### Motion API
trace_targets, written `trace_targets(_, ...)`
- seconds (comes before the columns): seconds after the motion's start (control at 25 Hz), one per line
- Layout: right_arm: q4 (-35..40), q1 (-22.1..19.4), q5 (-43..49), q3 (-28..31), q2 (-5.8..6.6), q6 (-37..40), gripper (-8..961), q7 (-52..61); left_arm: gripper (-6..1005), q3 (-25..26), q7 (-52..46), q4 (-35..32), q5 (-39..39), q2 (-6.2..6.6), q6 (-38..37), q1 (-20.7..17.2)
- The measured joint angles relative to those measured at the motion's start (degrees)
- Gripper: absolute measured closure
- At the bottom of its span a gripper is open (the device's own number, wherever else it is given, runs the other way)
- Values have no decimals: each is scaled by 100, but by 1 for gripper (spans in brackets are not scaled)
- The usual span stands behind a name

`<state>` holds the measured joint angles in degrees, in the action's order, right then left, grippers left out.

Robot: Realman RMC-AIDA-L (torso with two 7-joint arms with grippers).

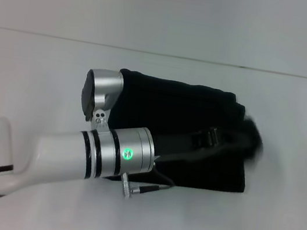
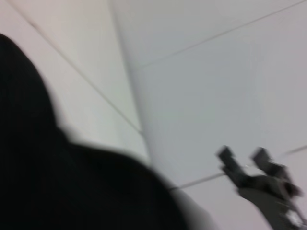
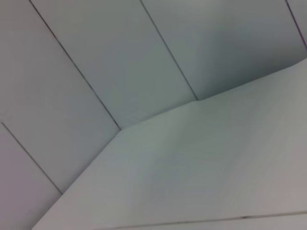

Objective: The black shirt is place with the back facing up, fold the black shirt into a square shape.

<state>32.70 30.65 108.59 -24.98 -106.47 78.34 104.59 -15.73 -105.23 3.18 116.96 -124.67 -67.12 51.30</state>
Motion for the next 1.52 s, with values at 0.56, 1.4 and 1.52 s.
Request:
trace_targets(0.56,-8,318,717,-502,133,265,117,1225,436,113,-755,-1814,-39,108,-1820,-550)
trace_targets(1.4,61,580,893,-632,34,522,118,1325,45,-1600,-1061,-2367,112,365,2503,-181)
trace_targets(1.52,62,605,892,-646,4,480,118,1241,44,-1888,-1070,-2359,112,229,2952,-97)
